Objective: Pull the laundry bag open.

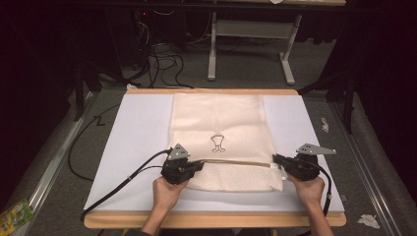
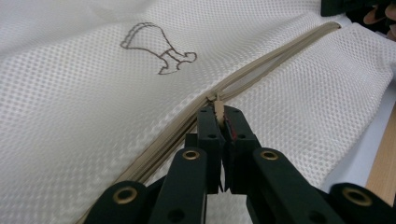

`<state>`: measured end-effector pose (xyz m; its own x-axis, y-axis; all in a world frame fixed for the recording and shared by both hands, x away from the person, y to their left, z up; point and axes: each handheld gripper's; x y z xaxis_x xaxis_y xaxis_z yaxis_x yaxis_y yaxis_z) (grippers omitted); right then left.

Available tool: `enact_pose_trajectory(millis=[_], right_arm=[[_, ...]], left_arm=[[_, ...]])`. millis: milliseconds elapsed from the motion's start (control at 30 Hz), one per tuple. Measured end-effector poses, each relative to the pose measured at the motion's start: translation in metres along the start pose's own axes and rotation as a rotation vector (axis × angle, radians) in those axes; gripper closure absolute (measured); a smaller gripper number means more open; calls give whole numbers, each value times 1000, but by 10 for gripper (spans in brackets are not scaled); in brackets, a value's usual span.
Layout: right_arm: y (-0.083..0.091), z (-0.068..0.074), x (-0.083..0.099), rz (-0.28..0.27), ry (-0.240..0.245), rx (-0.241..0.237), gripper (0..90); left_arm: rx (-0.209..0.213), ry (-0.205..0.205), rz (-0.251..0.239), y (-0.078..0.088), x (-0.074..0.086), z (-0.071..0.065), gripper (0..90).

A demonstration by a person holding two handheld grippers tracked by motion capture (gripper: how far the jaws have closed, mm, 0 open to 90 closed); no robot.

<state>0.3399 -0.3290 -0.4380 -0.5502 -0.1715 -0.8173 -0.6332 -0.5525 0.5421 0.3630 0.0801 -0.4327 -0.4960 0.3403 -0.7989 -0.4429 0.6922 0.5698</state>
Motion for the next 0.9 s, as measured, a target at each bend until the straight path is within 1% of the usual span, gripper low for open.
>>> enact_pose_trajectory(millis=[33, 67, 133, 167, 200, 267, 333, 400, 433, 467, 500, 600, 633, 700, 733, 800, 833, 900], right_arm=[[0, -1, 0, 3, 3, 0, 889], [0, -1, 1, 4, -5, 0, 889], [0, 0, 1, 4, -5, 1, 889], [-1, 0, 0, -2, 1, 3, 889], [-1, 0, -1, -5, -9, 6, 889], [0, 0, -1, -4, -7, 6, 889], [-1, 0, -2, -4, 0, 5, 889], [0, 1, -2, -2, 3, 4, 889], [0, 3, -2, 5, 10, 8, 889], [0, 3, -2, 5, 10, 8, 889], [-1, 3, -2, 6, 11, 10, 889], [-1, 2, -2, 4, 6, 10, 889], [-1, 0, -4, 2, 4, 14, 889], [-1, 0, -4, 1, 0, 18, 889], [0, 0, -5, -3, 8, 19, 889], [0, 1, -5, -2, 5, 17, 889], [1, 1, -4, 1, 14, 18, 889], [0, 1, -4, -3, 11, 15, 889]], left_arm=[[-2, 7, -3, 1, 0, 1, 872], [-5, 7, -2, 2, 1, 2, 872], [-5, 7, 2, 2, 2, 1, 872], [-8, -3, 10, 3, 3, 1, 872], [-8, -3, 10, 3, 3, 1, 872], [-4, 2, 10, 3, 5, 2, 872], [-14, -2, 13, 4, 6, 3, 872], [-22, 8, 12, 5, 8, 8, 872], [-30, 32, -1, 8, 10, 12, 872], [-30, 32, -1, 8, 10, 12, 871], [-35, 41, -8, 12, 11, 15, 872], [-40, 39, -5, 14, 12, 15, 872], [-47, 33, -2, 16, 14, 16, 872], [-55, 35, -3, 17, 14, 18, 872], [-61, 46, -10, 18, 14, 21, 872], [-65, 68, -28, 22, 15, 27, 872], [-70, 77, -35, 25, 16, 30, 872], [-73, 73, -34, 26, 16, 30, 872]])
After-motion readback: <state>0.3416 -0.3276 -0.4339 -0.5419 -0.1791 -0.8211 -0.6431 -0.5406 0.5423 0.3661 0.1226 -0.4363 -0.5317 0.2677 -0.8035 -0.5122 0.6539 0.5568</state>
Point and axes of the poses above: each handheld gripper's, and its own axes: y roughly backward along the jaws, x roughly out of its underside, z roughly to its left, and after that the axes turned 2 degrees about -x, right-handed
